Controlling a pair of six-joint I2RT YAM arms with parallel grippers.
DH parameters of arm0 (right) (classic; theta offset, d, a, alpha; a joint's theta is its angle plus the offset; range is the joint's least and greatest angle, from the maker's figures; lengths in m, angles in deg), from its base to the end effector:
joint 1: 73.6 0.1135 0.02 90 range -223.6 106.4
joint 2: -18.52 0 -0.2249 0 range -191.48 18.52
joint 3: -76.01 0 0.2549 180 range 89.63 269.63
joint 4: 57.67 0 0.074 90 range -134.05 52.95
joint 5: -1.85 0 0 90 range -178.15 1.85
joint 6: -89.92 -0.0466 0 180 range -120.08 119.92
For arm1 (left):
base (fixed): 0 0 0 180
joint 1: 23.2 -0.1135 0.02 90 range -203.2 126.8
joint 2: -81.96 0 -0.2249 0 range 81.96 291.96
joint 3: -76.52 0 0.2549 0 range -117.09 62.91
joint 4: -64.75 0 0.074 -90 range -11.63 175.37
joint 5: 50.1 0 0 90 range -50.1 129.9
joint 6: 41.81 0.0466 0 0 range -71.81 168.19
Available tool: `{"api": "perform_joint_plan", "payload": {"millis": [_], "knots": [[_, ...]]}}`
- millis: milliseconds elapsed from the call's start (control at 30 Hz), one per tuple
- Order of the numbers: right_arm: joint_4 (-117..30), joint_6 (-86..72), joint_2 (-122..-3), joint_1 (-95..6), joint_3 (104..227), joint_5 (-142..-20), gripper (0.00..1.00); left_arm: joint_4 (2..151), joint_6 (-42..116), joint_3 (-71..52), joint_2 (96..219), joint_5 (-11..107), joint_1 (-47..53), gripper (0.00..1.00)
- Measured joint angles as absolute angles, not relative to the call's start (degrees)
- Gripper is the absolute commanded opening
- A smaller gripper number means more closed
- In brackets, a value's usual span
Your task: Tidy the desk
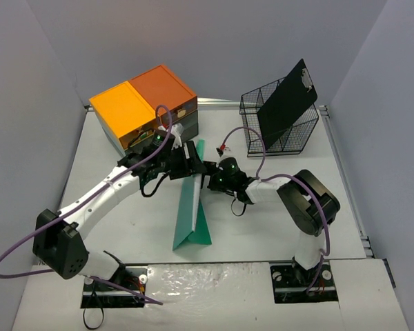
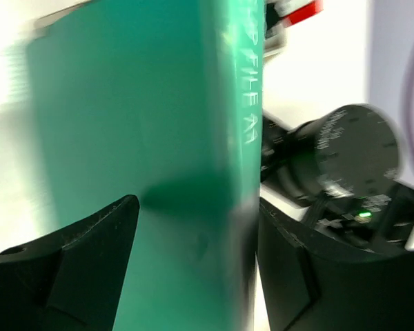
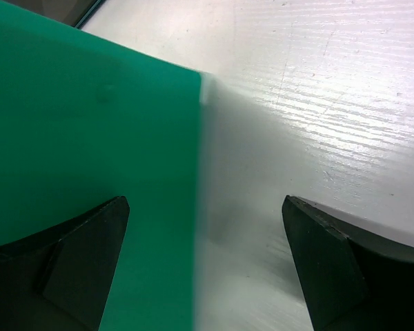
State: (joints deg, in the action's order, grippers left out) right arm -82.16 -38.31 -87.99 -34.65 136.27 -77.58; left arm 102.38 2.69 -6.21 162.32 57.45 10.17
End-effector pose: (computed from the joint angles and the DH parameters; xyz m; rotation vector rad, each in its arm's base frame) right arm 0.2835 0.2402 0.1006 -0.1445 2.0952 1.0374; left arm 0.2710 -0.1953 0.2774 -0.0621 2.3782 -1.0625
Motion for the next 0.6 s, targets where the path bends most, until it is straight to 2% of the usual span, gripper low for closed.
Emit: {"api": "perform_joint_plan", "payload": {"millis": [233, 367, 400, 600], "knots": [[-80.89, -39.22, -88.86, -33.56, 138.00, -77.27, 0.93, 117.47, 8.88, -13.00, 162.45, 51.43, 10.08, 0.54], [-80.41, -39.40, -89.24, -33.06, 138.66, -77.23, 0.93, 121.34, 10.54, -13.36, 162.94, 49.91, 10.10, 0.31], [-80.28, -39.44, -89.27, -33.04, 138.76, -77.23, 0.93, 122.04, 10.79, -13.36, 163.12, 49.64, 10.10, 0.29], [-80.17, -39.54, -89.27, -33.04, 138.80, -77.23, 0.93, 125.24, 11.54, -13.79, 164.18, 48.02, 10.06, 0.25]]}}
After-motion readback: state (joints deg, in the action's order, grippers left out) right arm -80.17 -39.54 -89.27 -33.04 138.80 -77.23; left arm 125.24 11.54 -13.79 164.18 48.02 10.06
